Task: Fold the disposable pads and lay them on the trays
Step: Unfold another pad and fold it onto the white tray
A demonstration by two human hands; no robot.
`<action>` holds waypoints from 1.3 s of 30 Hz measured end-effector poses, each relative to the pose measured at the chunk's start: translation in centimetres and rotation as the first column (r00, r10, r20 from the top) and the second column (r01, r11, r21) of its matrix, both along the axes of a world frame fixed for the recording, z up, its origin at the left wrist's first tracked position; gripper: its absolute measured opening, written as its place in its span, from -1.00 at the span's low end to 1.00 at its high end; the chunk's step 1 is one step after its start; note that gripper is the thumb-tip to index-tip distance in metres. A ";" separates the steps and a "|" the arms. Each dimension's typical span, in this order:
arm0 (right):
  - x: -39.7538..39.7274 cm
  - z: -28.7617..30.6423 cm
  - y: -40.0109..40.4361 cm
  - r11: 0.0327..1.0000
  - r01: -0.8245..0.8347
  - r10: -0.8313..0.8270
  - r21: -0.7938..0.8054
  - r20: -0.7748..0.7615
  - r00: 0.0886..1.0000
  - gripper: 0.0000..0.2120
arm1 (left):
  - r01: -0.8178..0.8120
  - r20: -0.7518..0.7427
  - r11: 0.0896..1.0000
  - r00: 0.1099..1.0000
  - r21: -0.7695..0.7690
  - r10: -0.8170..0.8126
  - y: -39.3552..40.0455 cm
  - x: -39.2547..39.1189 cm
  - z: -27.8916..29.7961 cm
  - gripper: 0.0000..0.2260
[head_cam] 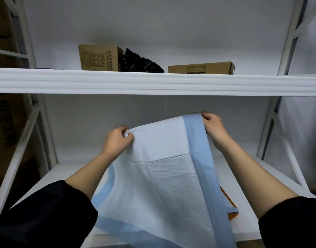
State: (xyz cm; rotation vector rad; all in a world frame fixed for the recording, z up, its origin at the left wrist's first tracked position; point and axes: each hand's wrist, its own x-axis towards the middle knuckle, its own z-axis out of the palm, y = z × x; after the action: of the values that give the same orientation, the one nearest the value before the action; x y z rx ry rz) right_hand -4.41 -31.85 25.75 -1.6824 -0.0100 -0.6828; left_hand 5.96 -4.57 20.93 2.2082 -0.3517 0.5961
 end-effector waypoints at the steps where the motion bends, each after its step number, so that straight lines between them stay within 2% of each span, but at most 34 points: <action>1: 0.1 0.1 0.0 1.000 0.011 -0.011 -0.012 -0.004 1.000 -0.90 | -0.012 0.028 1.000 1.000 0.025 0.011 0.3 0.0 0.3 -0.94; 5: 0.7 0.9 0.1 0.996 0.069 -0.071 -0.055 -0.020 0.997 -0.93 | -0.084 0.162 0.977 0.985 0.196 0.052 1.1 -0.4 1.3 -0.86; 8: 0.9 1.5 -0.2 0.996 0.090 -0.090 0.001 -0.049 0.995 -0.81 | -0.174 0.273 0.954 0.956 0.246 0.105 1.0 -0.9 2.1 -0.81; 10: 0.7 1.8 -0.3 0.987 -0.015 0.026 0.157 -0.069 0.997 -0.71 | -0.212 0.325 0.949 0.937 0.234 0.129 1.0 -1.1 2.5 -0.79; 12: 0.2 1.9 -0.5 0.914 -0.180 0.223 0.365 -0.079 0.972 -0.63 | -0.219 0.358 0.947 0.925 0.233 0.126 0.9 -1.2 2.9 -0.78; 13: 0.0 1.8 -0.8 0.881 -0.241 0.302 0.407 -0.093 0.949 -0.57 | -0.220 0.372 0.945 0.921 0.242 0.119 0.9 -1.3 3.1 -0.78; 15: -0.2 1.2 -1.5 0.892 -0.299 0.366 0.340 -0.154 0.918 -0.47 | -0.228 0.417 0.937 0.903 0.264 0.103 0.8 -1.5 3.2 -0.80; 17: -0.2 0.4 -2.2 0.928 -0.310 0.356 0.206 -0.245 0.902 -0.46 | -0.243 0.476 0.930 0.875 0.277 0.087 0.7 -1.6 3.0 -0.83; 22: -0.7 -0.3 -2.6 0.948 -0.314 0.315 0.060 -0.345 0.884 -0.80 | -0.325 0.683 0.855 0.729 0.403 -0.045 1.1 -1.4 2.5 -0.78; 26: -0.3 -1.3 -3.1 0.956 -0.282 0.292 0.078 -0.305 0.906 -0.69 | -0.419 0.746 0.834 0.666 0.358 0.014 1.2 -1.6 1.6 -0.87; 31: -0.2 -1.6 -3.0 0.974 -0.213 0.226 0.079 -0.227 0.947 -0.74 | -0.225 0.625 0.896 0.778 0.383 -0.071 0.6 -1.8 1.2 -0.77; 33: -0.3 -1.1 -2.8 0.978 -0.200 0.206 0.053 -0.172 0.963 -0.83 | -0.213 0.606 0.902 0.793 0.376 -0.066 0.7 -2.0 1.3 -0.73; 36: -0.3 -0.4 -2.4 0.987 -0.149 0.152 0.058 -0.052 0.987 -0.92 | -0.241 0.665 0.899 0.743 0.366 -0.071 0.7 -2.2 1.6 -0.74; 39: -0.5 -0.2 -2.0 0.978 -0.149 0.142 0.144 0.060 0.988 -0.79 | -0.286 0.709 0.888 0.702 0.359 -0.060 0.4 -2.5 2.1 -0.75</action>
State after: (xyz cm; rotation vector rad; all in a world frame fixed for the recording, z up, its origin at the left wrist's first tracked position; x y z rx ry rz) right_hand -4.93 -33.87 25.58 -1.5056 -0.1139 -0.5997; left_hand 3.50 -4.19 23.00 2.3501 -0.8191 1.5947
